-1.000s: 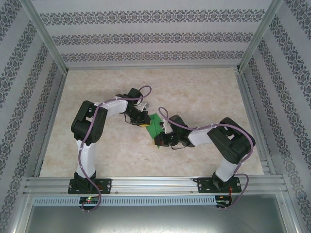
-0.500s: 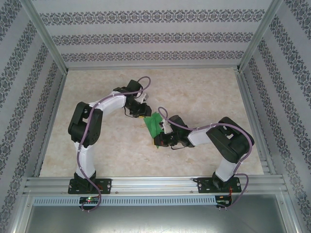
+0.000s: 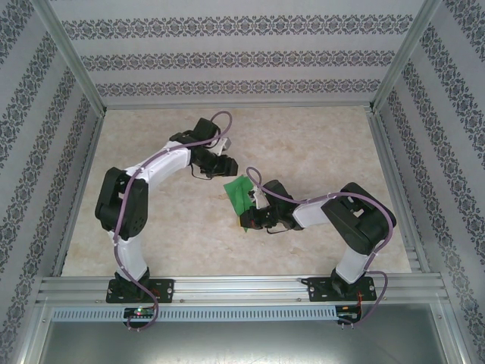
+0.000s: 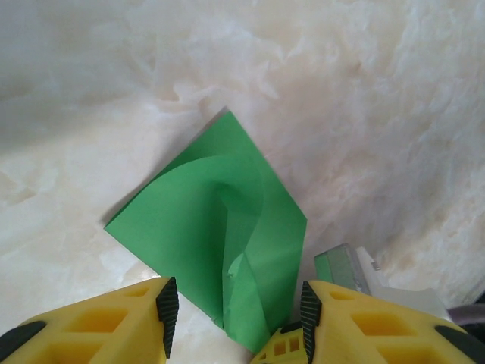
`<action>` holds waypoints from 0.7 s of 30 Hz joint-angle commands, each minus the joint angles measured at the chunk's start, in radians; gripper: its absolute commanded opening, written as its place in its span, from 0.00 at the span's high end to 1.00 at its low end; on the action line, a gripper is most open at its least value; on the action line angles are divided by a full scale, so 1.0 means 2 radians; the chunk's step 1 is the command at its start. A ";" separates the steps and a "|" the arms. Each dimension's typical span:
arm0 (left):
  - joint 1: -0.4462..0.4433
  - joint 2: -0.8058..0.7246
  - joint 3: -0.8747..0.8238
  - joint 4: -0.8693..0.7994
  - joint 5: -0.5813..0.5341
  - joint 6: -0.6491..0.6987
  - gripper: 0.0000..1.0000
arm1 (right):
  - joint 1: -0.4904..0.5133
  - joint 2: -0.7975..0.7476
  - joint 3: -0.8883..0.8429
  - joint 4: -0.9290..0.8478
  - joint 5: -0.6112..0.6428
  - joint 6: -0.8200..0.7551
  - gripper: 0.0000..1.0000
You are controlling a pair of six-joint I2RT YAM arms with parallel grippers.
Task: Fold a paper plane with a square sheet of paper (pick it up from the middle)
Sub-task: Fourth fold the wing at the center of the table.
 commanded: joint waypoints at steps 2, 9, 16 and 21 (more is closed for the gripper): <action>-0.020 0.032 0.019 -0.006 -0.010 0.008 0.50 | 0.005 0.026 -0.020 -0.061 0.017 -0.001 0.95; -0.043 0.064 0.030 -0.003 -0.043 0.020 0.50 | 0.007 0.022 -0.021 -0.064 0.022 -0.001 0.95; -0.056 0.077 0.037 0.010 -0.090 0.029 0.51 | 0.011 0.022 -0.018 -0.066 0.024 0.001 0.96; -0.066 0.093 0.053 0.006 -0.108 0.041 0.53 | 0.012 0.018 -0.019 -0.068 0.027 0.000 0.95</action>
